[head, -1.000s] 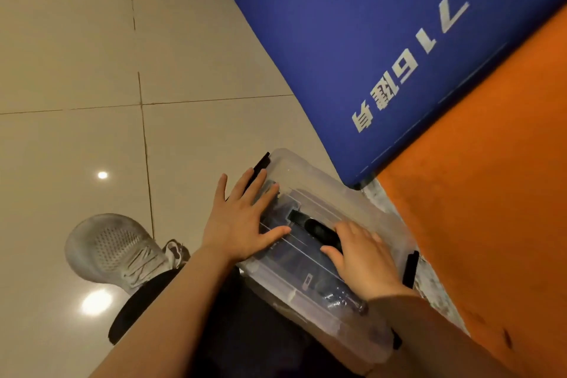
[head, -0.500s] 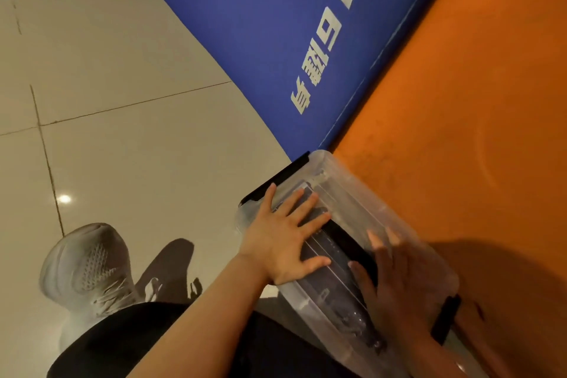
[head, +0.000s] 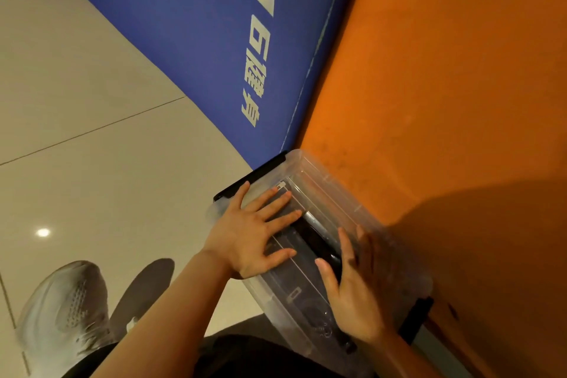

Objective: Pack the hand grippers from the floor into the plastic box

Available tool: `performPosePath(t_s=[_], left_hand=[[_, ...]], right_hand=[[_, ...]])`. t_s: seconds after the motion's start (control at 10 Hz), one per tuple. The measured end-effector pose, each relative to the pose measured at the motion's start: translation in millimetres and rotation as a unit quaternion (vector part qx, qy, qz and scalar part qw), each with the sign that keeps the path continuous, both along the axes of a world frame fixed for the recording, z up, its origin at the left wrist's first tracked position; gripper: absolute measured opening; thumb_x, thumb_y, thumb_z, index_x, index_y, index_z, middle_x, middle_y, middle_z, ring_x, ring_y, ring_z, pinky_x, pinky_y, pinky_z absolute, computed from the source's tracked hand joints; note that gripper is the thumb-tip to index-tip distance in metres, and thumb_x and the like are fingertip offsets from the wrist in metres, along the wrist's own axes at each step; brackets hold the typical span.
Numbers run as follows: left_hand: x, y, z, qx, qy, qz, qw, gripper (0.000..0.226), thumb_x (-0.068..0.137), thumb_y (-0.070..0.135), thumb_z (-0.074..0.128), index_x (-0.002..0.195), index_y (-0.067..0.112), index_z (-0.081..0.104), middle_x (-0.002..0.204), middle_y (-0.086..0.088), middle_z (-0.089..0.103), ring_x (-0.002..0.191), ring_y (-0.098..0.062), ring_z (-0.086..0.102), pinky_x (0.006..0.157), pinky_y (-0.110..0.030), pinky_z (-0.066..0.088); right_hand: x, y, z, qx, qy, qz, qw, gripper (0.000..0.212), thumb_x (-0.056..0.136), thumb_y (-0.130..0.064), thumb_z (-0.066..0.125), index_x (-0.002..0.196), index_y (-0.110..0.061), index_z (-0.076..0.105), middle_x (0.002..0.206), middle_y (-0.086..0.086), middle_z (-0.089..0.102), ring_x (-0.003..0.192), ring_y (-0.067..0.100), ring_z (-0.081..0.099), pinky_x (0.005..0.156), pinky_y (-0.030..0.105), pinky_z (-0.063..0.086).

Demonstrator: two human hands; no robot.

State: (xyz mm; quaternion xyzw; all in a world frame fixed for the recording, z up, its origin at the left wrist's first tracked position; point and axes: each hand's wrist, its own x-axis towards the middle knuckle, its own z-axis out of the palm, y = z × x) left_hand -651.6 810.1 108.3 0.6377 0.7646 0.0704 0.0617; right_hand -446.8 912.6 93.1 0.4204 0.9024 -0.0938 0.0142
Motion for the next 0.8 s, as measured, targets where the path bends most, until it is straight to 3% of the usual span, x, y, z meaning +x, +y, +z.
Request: performPosePath(t_s=[0.2,0.3,0.4,0.5,0.6,0.7,0.8], left_hand=[[3,1,3,-0.017,0.005,0.002,1.0,0.068,0.084,0.072,0.017,0.145,0.043,0.016,0.154,0.008,0.006,0.144,-0.017,-0.002,0.111,-0.056,-0.008],[10,-1,9,-0.021,0.023,0.021,0.999,0.07,0.083,0.071,0.018,0.142,0.036,0.032,0.151,0.0,0.029,0.141,-0.023,0.021,0.112,-0.056,0.009],[27,-11,16,-0.056,0.03,0.077,0.995,0.068,0.087,0.065,0.009,0.147,0.033,0.016,0.157,0.0,0.013,0.144,-0.022,0.008,0.113,-0.048,0.007],[39,-35,43,-0.083,0.051,0.014,0.995,0.055,0.097,0.05,0.03,0.147,0.029,0.021,0.155,-0.003,0.018,0.142,-0.024,0.015,0.113,-0.047,0.008],[49,-73,85,-0.04,0.073,0.029,0.996,0.045,0.09,0.046,0.049,0.131,0.025,0.052,0.128,-0.004,0.057,0.114,-0.025,0.056,0.096,-0.042,0.041],[63,-114,130,-0.031,0.074,0.075,0.994,0.041,0.095,0.045,0.039,0.128,0.024,0.05,0.117,0.001,0.059,0.101,-0.022,0.058,0.082,-0.032,0.045],[77,-139,164,-0.003,0.057,0.142,0.988,0.039,0.096,0.045,0.036,0.129,0.028,0.048,0.116,0.004,0.06,0.102,-0.018,0.058,0.078,-0.027,0.044]], right_hand=[[2,-2,8,0.039,0.014,0.02,0.999,0.072,0.09,-0.069,0.02,0.14,-0.022,0.041,0.148,0.012,0.032,0.136,0.033,0.032,0.1,0.055,0.039],[1,0,1,0.049,0.036,0.024,0.998,0.069,0.091,-0.068,0.023,0.138,-0.022,0.042,0.147,0.012,0.034,0.134,0.032,0.033,0.099,0.057,0.038],[-2,1,-5,0.03,0.031,0.006,0.999,0.07,0.089,-0.07,0.018,0.136,-0.024,0.043,0.146,0.01,0.037,0.134,0.03,0.028,0.1,0.064,0.033],[-6,-5,7,0.031,-0.021,-0.003,0.999,0.081,0.087,-0.072,0.006,0.138,-0.022,0.044,0.147,0.012,0.039,0.137,0.03,0.03,0.106,0.063,0.019],[-1,-5,20,-0.004,-0.092,0.014,0.996,0.08,0.085,-0.072,-0.003,0.151,-0.027,0.005,0.159,0.007,0.0,0.146,0.027,-0.002,0.112,0.06,0.001],[-3,5,46,-0.136,-0.124,0.007,0.983,0.079,0.086,-0.073,0.013,0.149,-0.03,-0.011,0.157,0.005,-0.02,0.144,0.027,-0.017,0.113,0.061,-0.002],[-7,2,78,-0.193,-0.126,0.027,0.973,0.087,0.084,-0.072,0.037,0.15,-0.03,-0.002,0.159,0.005,-0.008,0.145,0.031,-0.004,0.114,0.06,0.008]])
